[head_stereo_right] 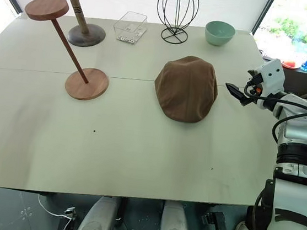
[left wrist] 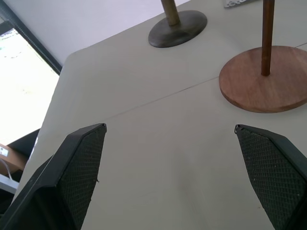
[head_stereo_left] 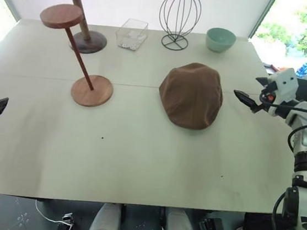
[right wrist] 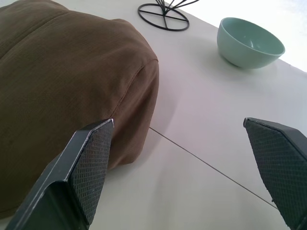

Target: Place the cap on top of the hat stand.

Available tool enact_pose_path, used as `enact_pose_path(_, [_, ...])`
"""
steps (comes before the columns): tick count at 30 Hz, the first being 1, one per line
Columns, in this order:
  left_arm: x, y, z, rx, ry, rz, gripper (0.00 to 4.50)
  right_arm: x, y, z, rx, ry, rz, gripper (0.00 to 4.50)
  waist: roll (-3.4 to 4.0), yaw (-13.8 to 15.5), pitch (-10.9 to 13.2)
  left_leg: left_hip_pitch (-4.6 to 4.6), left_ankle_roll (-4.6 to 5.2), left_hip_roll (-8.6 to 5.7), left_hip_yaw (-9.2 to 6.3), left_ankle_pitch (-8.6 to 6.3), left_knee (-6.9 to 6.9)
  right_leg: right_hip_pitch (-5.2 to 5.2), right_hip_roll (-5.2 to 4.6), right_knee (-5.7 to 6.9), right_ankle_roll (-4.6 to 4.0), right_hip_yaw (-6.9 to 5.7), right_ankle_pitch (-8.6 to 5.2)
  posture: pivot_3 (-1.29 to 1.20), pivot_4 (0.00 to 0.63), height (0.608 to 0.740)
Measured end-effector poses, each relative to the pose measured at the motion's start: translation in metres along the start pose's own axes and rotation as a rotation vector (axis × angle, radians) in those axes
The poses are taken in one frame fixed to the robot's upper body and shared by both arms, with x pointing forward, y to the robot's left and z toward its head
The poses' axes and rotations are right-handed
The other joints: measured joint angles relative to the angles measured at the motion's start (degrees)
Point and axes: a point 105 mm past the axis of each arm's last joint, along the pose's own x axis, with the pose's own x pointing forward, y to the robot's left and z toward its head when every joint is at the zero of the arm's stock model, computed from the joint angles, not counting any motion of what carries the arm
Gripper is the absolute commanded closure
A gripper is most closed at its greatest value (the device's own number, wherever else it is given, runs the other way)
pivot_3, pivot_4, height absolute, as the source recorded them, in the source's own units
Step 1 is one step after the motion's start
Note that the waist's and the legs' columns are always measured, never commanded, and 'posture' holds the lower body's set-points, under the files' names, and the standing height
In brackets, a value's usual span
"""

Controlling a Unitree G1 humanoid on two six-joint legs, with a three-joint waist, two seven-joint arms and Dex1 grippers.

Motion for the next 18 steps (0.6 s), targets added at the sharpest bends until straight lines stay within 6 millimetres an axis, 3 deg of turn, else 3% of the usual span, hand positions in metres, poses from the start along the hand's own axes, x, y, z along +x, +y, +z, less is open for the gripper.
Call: enact_pose_path(18, [0.01,-0.006,0.012,-0.07,-0.044,-0.059,0.0,-0.002,-0.002,0.015,-0.086,-0.022,0.018,0.06,0.0,-0.01,0.0,0.0,0.0,0.0,0.0,0.0,0.01,0.0,0.01,0.01,0.11,0.0,0.06,0.0,0.15,0.74])
